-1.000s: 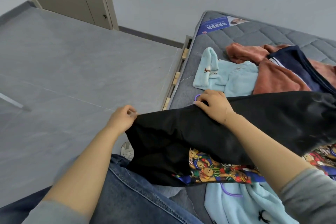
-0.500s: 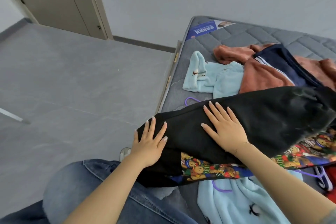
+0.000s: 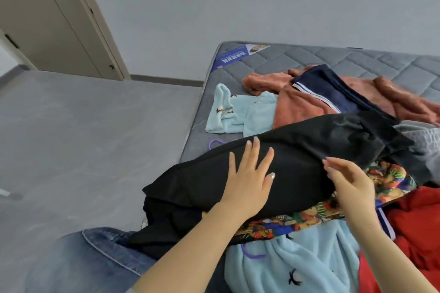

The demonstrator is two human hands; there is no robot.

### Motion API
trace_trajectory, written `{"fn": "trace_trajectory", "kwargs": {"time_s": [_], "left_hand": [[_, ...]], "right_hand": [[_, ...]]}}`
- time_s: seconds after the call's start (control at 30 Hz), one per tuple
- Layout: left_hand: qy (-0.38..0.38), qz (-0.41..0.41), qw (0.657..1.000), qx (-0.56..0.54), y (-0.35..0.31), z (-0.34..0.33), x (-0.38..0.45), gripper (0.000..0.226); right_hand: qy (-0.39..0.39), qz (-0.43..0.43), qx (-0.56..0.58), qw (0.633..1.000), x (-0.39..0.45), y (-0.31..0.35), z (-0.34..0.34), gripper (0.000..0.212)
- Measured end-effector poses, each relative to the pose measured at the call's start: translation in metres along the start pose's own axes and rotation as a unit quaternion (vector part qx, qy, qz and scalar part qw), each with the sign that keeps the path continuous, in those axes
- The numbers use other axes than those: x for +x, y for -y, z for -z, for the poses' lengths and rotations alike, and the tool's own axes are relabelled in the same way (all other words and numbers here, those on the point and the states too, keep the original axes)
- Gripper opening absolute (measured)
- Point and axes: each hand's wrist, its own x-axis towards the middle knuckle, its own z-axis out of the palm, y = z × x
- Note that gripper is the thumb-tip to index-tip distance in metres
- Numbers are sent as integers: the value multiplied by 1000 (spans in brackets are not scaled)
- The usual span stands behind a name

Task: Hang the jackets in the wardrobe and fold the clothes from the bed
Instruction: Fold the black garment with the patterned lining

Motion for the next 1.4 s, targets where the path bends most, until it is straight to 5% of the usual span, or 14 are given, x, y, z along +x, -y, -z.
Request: {"fn": "trace_trajectory", "kwargs": {"time_s": [0.1,0.27,0.47,0.63,0.73,0.83,0.97,1.1,1.23,1.4], "left_hand": [[69,-34,997,14,-15,-26,10,56],[79,-25,994,67,-7,-56,7,56],[74,-31,994,75,-7,-56,8,56],[69,-35,996,54,-4,-56,9,56],[67,-39,996,45,-3,-56,9,56],[67,-42,996,45,-2,-56,8,56],[71,-41,996,38,0,-56,6,57],[79,-41,995,34,1,-55,2,58],[75,-35,996,33,0,-55,-2,57],[70,-16,997,3,-1,-52,-2,55]], "right_hand": [[-94,-161,177,966,4,-19,29,23],[-137,-240,276,921,5,-20,42,50],[-300,-286,216,884,18,-14,50,69],[-154,-318,272,895,28,-11,66,39],[-61,-377,317,868,39,-13,78,44],[-83,-437,351,824,42,-21,82,63],[-80,-378,293,875,37,-15,67,87],[-165,-308,207,914,54,4,48,107],[-187,-317,215,905,71,5,35,100],[-95,-382,372,841,75,2,39,33]]}}
